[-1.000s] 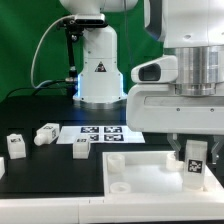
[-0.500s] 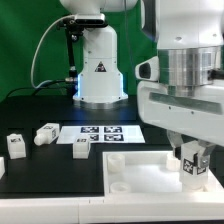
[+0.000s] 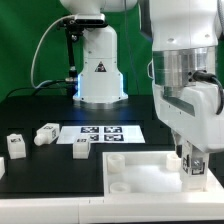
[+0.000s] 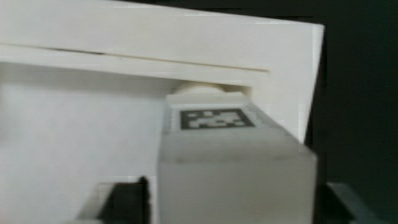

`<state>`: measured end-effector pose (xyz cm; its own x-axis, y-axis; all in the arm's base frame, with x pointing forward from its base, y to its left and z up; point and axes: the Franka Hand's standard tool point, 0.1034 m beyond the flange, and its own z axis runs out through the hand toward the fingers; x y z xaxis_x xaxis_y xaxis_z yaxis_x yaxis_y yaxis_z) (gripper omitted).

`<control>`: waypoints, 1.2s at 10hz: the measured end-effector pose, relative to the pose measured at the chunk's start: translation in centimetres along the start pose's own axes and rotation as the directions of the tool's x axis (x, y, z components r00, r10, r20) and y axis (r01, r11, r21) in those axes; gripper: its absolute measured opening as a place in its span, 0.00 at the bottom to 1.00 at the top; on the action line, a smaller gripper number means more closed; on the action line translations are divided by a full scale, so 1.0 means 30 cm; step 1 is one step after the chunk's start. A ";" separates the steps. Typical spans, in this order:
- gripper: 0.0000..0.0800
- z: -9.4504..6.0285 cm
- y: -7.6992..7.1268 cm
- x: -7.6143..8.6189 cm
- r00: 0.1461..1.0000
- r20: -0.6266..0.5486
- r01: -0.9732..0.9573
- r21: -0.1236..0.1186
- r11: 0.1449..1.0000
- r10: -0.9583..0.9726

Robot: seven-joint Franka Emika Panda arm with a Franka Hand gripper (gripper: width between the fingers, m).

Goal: Assemble one leg

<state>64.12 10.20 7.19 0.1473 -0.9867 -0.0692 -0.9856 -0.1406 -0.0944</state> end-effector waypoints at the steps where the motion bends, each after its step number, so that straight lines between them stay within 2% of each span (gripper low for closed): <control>1: 0.70 -0.004 0.007 -0.007 0.980 0.016 0.198 -0.030 0.980 -0.197; 2: 0.78 -0.004 0.006 -0.004 0.911 0.030 0.412 -0.029 0.911 -0.412; 3: 0.78 0.002 0.016 -0.005 0.831 0.052 0.556 -0.029 0.831 -0.554; 6: 0.81 0.005 0.021 -0.008 0.732 0.057 0.681 -0.023 0.732 -0.679; 7: 0.81 0.006 0.021 -0.006 0.673 0.058 0.739 -0.020 0.673 -0.737; 8: 0.81 0.005 0.014 -0.010 0.551 0.038 0.835 -0.028 0.550 -0.834; 9: 0.81 0.005 0.001 -0.033 0.363 0.002 0.931 -0.043 0.363 -0.932; 11: 0.81 0.009 0.006 -0.020 0.390 0.006 0.920 -0.041 0.389 -0.921; 12: 0.70 0.010 0.007 -0.022 0.389 0.007 0.921 -0.041 0.388 -0.921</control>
Offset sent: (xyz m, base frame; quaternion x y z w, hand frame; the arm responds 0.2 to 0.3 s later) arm -0.0261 0.0210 -0.0021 -0.0102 -0.0370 -0.1956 0.9799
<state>63.84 10.83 6.91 0.9659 -0.2536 0.0532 -0.2504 -0.9663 -0.0595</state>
